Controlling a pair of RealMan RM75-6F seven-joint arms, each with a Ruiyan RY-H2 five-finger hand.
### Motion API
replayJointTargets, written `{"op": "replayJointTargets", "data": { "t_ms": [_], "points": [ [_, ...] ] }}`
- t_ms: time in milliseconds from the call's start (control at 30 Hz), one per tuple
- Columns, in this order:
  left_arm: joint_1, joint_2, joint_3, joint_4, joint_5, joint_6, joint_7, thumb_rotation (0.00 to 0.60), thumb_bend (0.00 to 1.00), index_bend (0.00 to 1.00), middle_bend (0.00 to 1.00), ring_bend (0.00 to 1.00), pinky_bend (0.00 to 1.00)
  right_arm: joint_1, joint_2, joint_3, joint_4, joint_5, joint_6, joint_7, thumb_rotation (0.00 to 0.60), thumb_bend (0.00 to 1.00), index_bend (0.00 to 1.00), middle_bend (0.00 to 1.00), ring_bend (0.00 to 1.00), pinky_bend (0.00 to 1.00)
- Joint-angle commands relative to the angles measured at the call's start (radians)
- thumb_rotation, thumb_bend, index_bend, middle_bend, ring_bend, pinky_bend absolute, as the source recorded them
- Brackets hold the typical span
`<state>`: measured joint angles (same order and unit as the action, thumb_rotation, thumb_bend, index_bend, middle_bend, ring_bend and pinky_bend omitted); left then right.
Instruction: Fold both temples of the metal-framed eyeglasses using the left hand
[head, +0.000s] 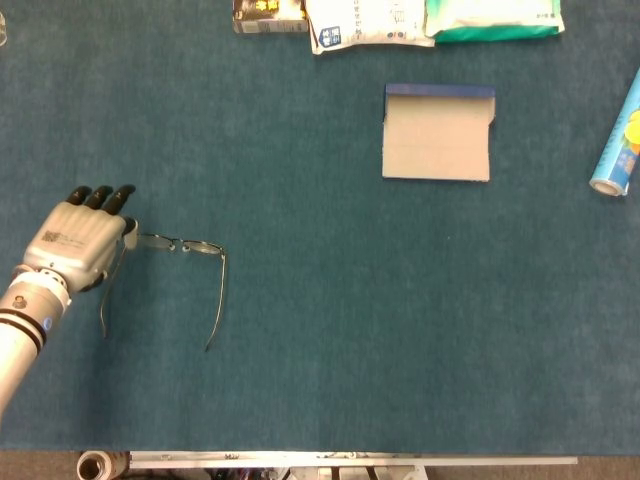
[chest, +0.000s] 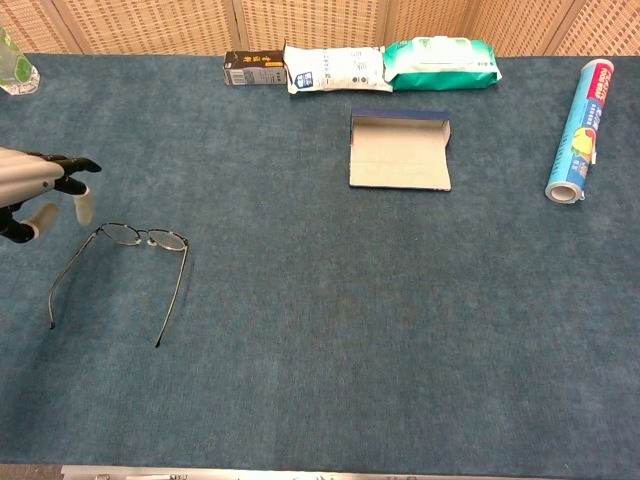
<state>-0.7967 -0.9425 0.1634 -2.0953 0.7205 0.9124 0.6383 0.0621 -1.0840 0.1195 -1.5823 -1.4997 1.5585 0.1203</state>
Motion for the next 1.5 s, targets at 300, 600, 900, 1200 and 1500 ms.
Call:
{"op": "replayJointTargets", "data": {
  "t_ms": [300, 600, 900, 1200, 1500],
  "points": [
    [-0.035, 0.015, 0.008, -0.001, -0.048, -0.105, -0.067, 0.6, 0.79, 0.39, 0.0, 0.0, 0.06, -0.001, 0.0, -0.001, -0.001, -0.003, 0.002, -0.001, 0.6, 0.16, 0.61, 0.54, 0.47, 0.52],
    [-0.023, -0.015, -0.008, 0.063, -0.049, -0.139, -0.162, 0.6, 0.79, 0.38, 0.0, 0.0, 0.06, -0.001, 0.0, 0.0, 0.0, -0.003, 0.004, 0.0, 0.6, 0.16, 0.61, 0.54, 0.47, 0.52],
    [-0.011, -0.02, -0.041, 0.116, -0.048, -0.219, -0.303, 0.6, 0.79, 0.38, 0.0, 0.0, 0.06, -0.001, 0.0, -0.001, -0.001, -0.004, 0.004, -0.002, 0.6, 0.16, 0.61, 0.54, 0.47, 0.52],
    [0.008, -0.026, -0.083, 0.153, -0.015, -0.315, -0.459, 0.6, 0.79, 0.36, 0.0, 0.0, 0.06, 0.0, 0.0, -0.002, -0.002, -0.003, -0.001, -0.003, 0.6, 0.16, 0.61, 0.54, 0.47, 0.52],
    [-0.003, -0.062, -0.075, 0.206, 0.008, -0.337, -0.486, 0.6, 0.79, 0.36, 0.0, 0.0, 0.06, 0.0, 0.002, 0.0, -0.003, -0.002, 0.002, 0.001, 0.6, 0.16, 0.61, 0.54, 0.47, 0.52]
  ]
}}
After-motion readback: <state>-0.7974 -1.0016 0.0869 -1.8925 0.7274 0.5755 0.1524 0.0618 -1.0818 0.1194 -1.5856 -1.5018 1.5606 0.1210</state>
